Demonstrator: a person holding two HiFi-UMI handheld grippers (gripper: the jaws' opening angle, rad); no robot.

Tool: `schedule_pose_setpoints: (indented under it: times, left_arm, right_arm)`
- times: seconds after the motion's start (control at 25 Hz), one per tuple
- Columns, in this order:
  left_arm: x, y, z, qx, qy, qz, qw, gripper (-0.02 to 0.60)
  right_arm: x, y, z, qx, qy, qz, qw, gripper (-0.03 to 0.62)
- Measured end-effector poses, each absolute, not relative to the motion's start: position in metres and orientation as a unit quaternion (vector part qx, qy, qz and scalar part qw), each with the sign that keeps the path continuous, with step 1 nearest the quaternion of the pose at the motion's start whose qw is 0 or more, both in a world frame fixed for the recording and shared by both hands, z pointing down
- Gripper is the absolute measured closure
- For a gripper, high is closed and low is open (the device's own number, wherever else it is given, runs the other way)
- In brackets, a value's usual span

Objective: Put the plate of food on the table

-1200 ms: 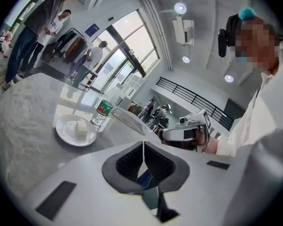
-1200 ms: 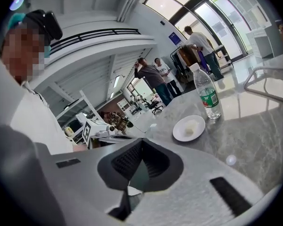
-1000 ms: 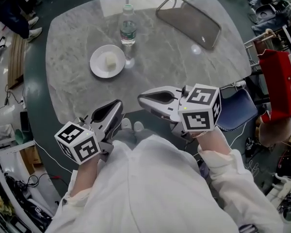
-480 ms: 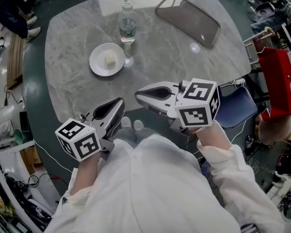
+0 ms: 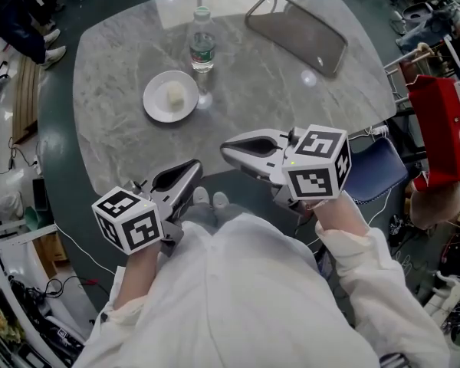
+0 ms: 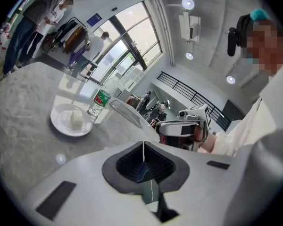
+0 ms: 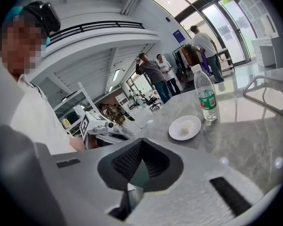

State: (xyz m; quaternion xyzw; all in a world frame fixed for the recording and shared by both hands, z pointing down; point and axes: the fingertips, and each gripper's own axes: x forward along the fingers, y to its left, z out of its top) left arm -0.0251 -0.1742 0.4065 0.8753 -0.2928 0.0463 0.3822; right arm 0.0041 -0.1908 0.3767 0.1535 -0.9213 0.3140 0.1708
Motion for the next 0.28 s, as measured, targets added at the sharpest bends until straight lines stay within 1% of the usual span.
schedule_pose_setpoints:
  times: [0.28]
  left_arm:
    - [-0.0242, -0.171, 0.4099, 0.875, -0.285, 0.058, 0.387, 0.56]
  right_arm:
    - [-0.0009, -0.1872, 0.3805, 0.146, -0.923, 0.301, 0.189, 0.592]
